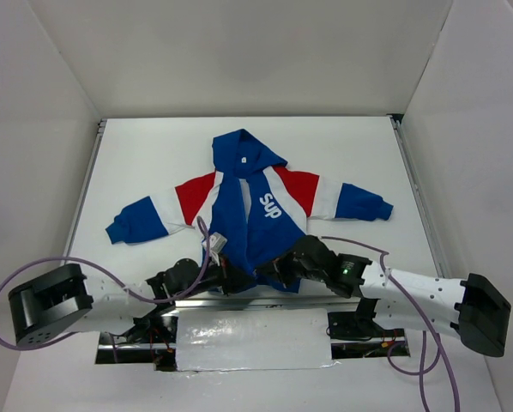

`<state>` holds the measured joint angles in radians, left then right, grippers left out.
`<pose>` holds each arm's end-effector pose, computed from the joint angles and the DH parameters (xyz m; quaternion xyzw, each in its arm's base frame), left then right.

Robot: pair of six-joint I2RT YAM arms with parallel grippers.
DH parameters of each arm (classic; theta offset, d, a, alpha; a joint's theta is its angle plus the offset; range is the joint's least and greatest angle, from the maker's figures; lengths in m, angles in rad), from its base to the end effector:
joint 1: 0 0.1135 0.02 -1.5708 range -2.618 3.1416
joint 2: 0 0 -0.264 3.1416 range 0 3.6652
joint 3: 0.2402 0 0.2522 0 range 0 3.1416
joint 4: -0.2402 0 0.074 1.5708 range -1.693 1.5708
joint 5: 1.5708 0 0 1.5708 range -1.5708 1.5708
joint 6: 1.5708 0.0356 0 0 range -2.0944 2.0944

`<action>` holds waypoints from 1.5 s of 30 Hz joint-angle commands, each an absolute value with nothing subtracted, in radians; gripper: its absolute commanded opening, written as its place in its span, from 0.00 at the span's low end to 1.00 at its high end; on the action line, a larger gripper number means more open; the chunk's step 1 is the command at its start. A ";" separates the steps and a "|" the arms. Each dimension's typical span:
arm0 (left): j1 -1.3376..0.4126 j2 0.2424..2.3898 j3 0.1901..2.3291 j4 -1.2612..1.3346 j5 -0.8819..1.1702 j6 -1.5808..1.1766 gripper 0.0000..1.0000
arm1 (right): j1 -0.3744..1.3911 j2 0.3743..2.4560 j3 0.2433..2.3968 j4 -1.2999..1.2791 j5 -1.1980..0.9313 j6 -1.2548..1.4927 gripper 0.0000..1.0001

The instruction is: Zip up the jacket

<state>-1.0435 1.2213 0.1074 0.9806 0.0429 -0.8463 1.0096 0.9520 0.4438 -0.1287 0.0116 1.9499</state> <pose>0.0994 -0.1737 0.1536 0.0881 0.7474 -0.5430 0.3726 0.1058 0.1676 0.1966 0.4068 0.7949 0.4478 0.0461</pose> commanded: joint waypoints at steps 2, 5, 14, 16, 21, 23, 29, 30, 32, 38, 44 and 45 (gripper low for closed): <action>-1.080 1.109 0.051 0.640 0.031 -0.919 0.04 | 1.040 0.939 0.476 0.075 0.175 2.164 0.00; -1.083 1.013 0.032 0.536 0.005 -0.948 0.18 | 1.058 0.948 0.439 0.109 0.170 2.180 0.00; -1.083 0.896 0.003 0.471 -0.069 -0.966 0.05 | 1.092 1.017 0.394 0.241 0.149 2.200 0.00; -1.083 0.914 0.005 0.474 -0.068 -0.963 0.08 | 1.100 1.028 0.397 0.253 0.152 2.201 0.00; -1.086 0.881 0.005 0.520 -0.019 -0.962 0.36 | 1.104 1.034 0.390 0.256 0.166 2.201 0.00; -1.088 0.830 0.003 0.488 -0.028 -0.980 0.41 | 1.108 1.029 0.379 0.261 0.176 2.207 0.00; -1.101 0.398 0.028 0.166 -0.173 -1.127 0.43 | 1.138 1.020 0.350 0.273 0.216 2.218 0.00; -1.109 0.340 0.031 0.093 -0.190 -1.182 0.46 | 1.147 1.023 0.344 0.282 0.230 2.223 0.00; -1.114 0.203 0.025 0.055 -0.221 -1.241 0.52 | 1.158 1.029 0.325 0.317 0.242 2.235 0.00; -1.120 0.208 0.044 0.029 -0.270 -1.307 0.64 | 1.186 1.042 0.325 0.357 0.290 2.235 0.00; -1.141 0.467 0.121 0.163 -0.255 -1.362 0.56 | 1.203 1.006 0.284 0.413 0.345 2.238 0.00; -1.147 0.491 0.132 0.166 -0.270 -1.365 0.56 | 1.204 0.999 0.279 0.414 0.353 2.237 0.00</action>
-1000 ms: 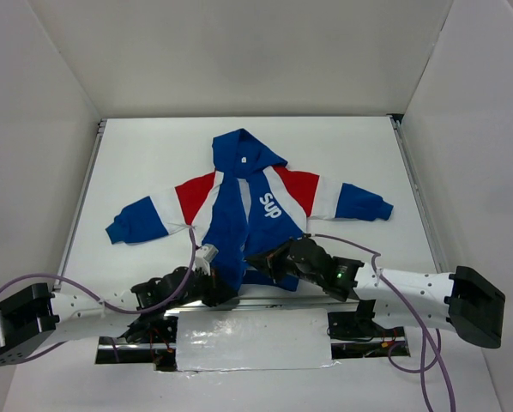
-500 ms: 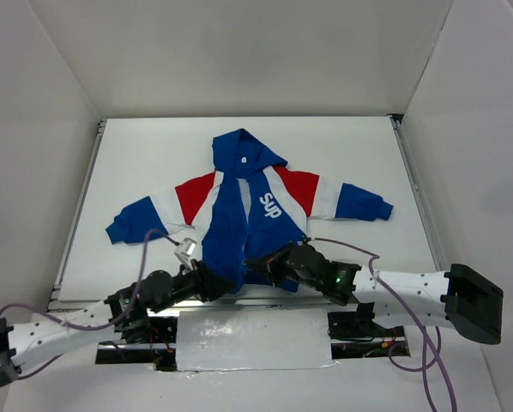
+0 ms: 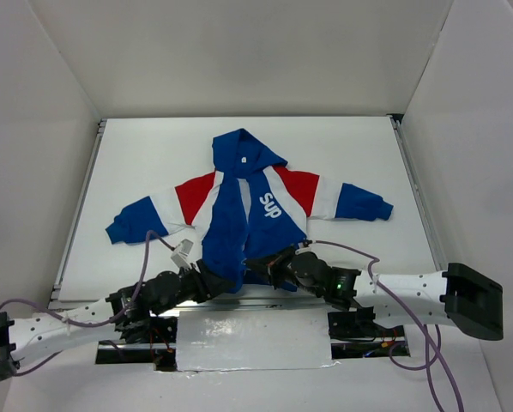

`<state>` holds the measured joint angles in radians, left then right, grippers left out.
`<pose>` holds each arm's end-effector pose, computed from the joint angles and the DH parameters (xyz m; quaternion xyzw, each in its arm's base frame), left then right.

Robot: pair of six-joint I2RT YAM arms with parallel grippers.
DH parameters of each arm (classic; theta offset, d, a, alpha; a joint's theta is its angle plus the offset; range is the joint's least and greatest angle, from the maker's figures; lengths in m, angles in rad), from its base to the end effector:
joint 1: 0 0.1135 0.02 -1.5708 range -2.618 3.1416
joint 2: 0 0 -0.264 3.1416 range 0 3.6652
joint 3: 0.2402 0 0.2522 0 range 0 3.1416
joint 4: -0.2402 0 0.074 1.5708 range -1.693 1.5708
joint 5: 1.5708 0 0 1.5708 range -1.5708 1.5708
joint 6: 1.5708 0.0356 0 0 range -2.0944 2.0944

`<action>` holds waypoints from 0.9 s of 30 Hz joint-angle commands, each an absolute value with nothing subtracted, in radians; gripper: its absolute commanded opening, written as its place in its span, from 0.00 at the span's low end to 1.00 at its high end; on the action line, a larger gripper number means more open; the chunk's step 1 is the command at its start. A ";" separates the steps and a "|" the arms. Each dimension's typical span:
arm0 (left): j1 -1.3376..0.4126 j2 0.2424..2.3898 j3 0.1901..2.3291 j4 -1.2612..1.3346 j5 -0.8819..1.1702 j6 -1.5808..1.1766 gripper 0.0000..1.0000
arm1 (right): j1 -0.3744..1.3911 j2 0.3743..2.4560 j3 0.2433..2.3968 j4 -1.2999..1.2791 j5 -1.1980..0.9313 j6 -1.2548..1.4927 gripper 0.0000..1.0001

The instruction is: Zip up the jacket

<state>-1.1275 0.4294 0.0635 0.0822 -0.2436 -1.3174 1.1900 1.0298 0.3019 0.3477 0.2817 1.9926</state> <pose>0.0654 -0.1177 0.1614 -0.1479 0.7836 -0.5266 0.2947 0.0862 0.1888 0.1815 0.3927 0.7239 0.5575 0.1048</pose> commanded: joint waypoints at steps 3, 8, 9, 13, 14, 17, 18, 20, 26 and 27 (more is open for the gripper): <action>-1.175 0.538 0.153 0.196 -0.316 -1.370 0.58 | 1.210 0.970 0.278 0.373 0.377 2.232 0.00; -1.189 0.549 0.176 0.201 -0.368 -1.324 0.71 | 1.210 0.956 0.261 0.370 0.377 2.226 0.00; -1.187 0.551 0.176 0.213 -0.374 -1.315 0.71 | 1.210 0.956 0.258 0.367 0.376 2.227 0.00; -1.187 0.603 0.176 0.311 -0.361 -1.247 0.71 | 1.210 0.957 0.249 0.374 0.371 2.227 0.00; -1.189 0.613 0.181 0.340 -0.357 -1.233 0.71 | 1.212 0.957 0.245 0.377 0.373 2.227 0.00; -1.187 0.666 0.202 0.366 -0.364 -1.180 0.68 | 1.212 0.956 0.235 0.406 0.368 2.218 0.00; -1.187 0.678 0.204 0.386 -0.361 -1.158 0.67 | 1.210 0.956 0.233 0.416 0.368 2.214 0.00; -1.186 0.707 0.207 0.409 -0.354 -1.112 0.67 | 1.213 0.953 0.233 0.416 0.364 2.207 0.00; -1.174 0.755 0.202 0.454 -0.370 -1.085 0.67 | 1.210 0.962 0.233 0.423 0.353 2.195 0.00; -1.172 0.765 0.196 0.457 -0.370 -1.083 0.67 | 1.210 0.962 0.233 0.429 0.351 2.195 0.00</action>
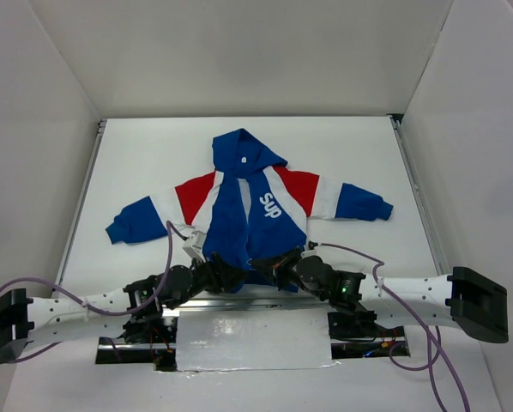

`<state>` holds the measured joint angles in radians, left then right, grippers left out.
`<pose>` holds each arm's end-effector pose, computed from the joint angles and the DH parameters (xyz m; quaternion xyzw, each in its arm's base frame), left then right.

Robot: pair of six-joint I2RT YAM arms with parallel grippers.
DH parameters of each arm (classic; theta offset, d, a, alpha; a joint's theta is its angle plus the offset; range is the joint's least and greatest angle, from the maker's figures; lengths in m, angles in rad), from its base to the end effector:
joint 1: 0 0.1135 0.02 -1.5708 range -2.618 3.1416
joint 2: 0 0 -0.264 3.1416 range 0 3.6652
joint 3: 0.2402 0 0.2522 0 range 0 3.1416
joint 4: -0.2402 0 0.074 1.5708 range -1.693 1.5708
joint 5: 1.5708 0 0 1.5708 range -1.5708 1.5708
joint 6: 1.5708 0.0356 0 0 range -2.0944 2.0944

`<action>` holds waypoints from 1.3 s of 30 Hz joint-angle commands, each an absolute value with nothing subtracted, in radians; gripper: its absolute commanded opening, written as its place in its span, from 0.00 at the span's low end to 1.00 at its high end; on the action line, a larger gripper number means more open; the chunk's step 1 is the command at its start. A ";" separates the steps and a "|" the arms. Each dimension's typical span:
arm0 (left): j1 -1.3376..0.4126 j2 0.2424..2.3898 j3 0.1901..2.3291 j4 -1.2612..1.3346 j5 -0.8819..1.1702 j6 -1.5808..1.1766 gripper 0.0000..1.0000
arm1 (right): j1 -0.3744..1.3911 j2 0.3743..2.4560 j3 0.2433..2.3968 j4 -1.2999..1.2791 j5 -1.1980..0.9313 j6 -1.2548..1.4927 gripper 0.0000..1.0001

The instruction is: Zip up the jacket

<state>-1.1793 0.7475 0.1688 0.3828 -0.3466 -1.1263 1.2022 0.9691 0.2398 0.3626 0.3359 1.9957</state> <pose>0.0759 -0.1522 0.1883 -0.0892 0.7639 -0.5172 0.3755 0.0807 0.1764 0.1741 0.4013 0.7129 0.5620 0.1220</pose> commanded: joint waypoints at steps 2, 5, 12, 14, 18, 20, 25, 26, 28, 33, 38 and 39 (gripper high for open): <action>-1.154 0.773 0.187 0.479 -0.359 -1.078 0.66 | 1.210 0.966 0.233 0.437 0.347 2.191 0.00; -1.121 0.781 0.170 0.503 -0.338 -1.069 0.65 | 1.210 0.973 0.233 0.449 0.339 2.183 0.00; -1.068 0.819 0.169 0.575 -0.288 -1.046 0.64 | 1.212 0.994 0.239 0.468 0.321 2.168 0.00; -1.062 0.851 0.170 0.590 -0.276 -1.048 0.63 | 1.210 1.002 0.239 0.479 0.316 2.166 0.00; -1.057 0.893 0.153 0.638 -0.253 -1.066 0.59 | 1.210 1.009 0.239 0.483 0.318 2.164 0.00; -1.055 0.900 0.143 0.652 -0.249 -1.066 0.55 | 1.212 1.009 0.236 0.491 0.318 2.164 0.00; -1.046 0.896 0.143 0.647 -0.253 -1.052 0.38 | 1.212 1.015 0.238 0.497 0.316 2.161 0.00; -1.046 0.896 0.143 0.644 -0.256 -1.051 0.36 | 1.212 1.019 0.238 0.500 0.318 2.160 0.00; -1.045 0.899 0.140 0.644 -0.261 -1.049 0.32 | 1.212 1.022 0.238 0.506 0.314 2.160 0.00; -1.045 0.890 0.141 0.621 -0.261 -1.052 0.08 | 1.212 1.032 0.236 0.511 0.314 2.161 0.00; -1.045 0.818 0.123 0.529 -0.249 -1.051 0.00 | 1.212 1.042 0.218 0.551 0.331 2.177 0.00; -1.046 0.807 0.117 0.517 -0.238 -1.052 0.00 | 1.212 1.042 0.212 0.558 0.336 2.181 0.00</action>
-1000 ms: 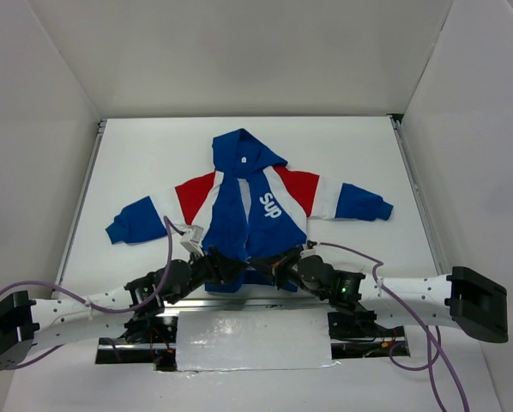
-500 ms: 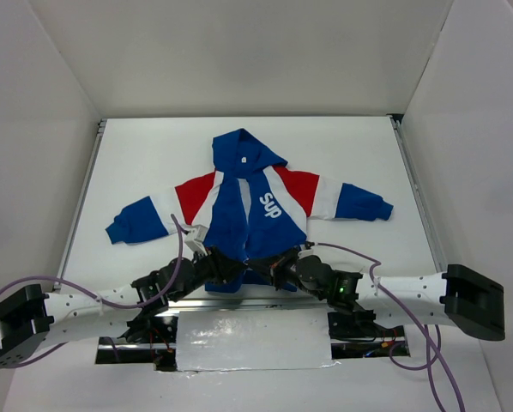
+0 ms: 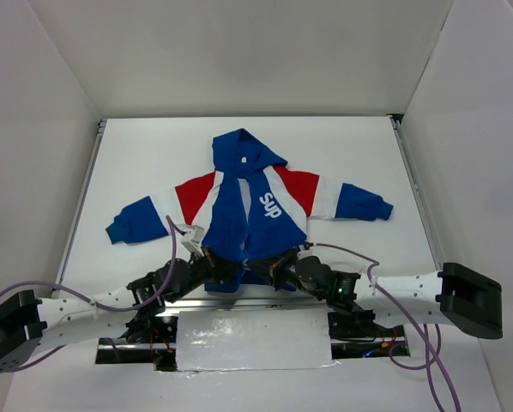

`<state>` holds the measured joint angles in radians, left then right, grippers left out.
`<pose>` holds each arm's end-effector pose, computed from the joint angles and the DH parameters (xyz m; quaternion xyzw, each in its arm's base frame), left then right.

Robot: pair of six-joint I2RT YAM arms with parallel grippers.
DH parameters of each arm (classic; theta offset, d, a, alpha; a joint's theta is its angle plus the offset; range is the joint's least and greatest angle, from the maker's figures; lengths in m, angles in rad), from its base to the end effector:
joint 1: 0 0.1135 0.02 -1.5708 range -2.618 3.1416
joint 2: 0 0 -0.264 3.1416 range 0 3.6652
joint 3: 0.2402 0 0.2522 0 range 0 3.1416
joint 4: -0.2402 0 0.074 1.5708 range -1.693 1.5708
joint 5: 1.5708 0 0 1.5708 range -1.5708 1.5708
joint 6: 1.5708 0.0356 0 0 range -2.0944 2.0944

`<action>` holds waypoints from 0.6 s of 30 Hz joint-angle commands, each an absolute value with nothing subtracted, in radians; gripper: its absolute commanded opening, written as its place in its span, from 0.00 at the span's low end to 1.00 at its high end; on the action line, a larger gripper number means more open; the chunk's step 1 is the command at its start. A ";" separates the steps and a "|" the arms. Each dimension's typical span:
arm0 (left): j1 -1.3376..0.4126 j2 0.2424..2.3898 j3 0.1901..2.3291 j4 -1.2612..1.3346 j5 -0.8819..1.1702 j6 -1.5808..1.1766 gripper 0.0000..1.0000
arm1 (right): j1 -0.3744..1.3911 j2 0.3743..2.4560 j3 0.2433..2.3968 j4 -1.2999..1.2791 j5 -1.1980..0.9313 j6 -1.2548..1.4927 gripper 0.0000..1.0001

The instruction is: Zip up the jacket

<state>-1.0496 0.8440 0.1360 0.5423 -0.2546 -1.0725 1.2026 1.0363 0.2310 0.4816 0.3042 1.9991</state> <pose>0.0957 -0.1487 0.1792 -0.0907 0.7560 -0.5122 0.3973 0.0822 0.1836 0.1713 0.3927 0.7053 0.5806 0.1056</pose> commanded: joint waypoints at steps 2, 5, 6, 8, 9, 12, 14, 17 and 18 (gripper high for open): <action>-1.046 0.778 0.089 0.483 -0.227 -1.055 0.00 | 1.210 1.039 0.209 0.572 0.344 2.186 0.00; -1.045 0.744 0.038 0.489 -0.187 -1.058 0.00 | 1.210 1.035 0.213 0.560 0.360 2.186 0.00; -1.045 0.738 0.028 0.494 -0.172 -1.055 0.00 | 1.209 1.037 0.213 0.560 0.371 2.187 0.00; -1.046 0.732 0.015 0.477 -0.137 -1.039 0.00 | 1.207 1.052 0.206 0.595 0.386 2.191 0.00; -1.046 0.730 0.015 0.456 -0.124 -1.031 0.00 | 1.206 1.061 0.198 0.615 0.394 2.192 0.00; -1.048 0.730 0.017 0.413 -0.077 -1.008 0.00 | 1.184 1.106 0.198 0.670 0.388 2.192 0.00; -1.048 0.735 0.032 0.371 -0.060 -0.999 0.00 | 1.169 1.140 0.204 0.701 0.361 2.189 0.00; -1.051 0.765 0.066 0.276 -0.061 -0.989 0.00 | 1.167 1.172 0.227 0.733 0.324 2.187 0.00; -1.052 0.773 0.072 0.255 -0.066 -0.989 0.00 | 1.166 1.178 0.239 0.738 0.310 2.189 0.00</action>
<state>-1.0439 0.7471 0.0700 0.4221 -0.1329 -1.0367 1.1931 1.1690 0.1997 0.5983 0.2573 1.9949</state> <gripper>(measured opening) 0.051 0.008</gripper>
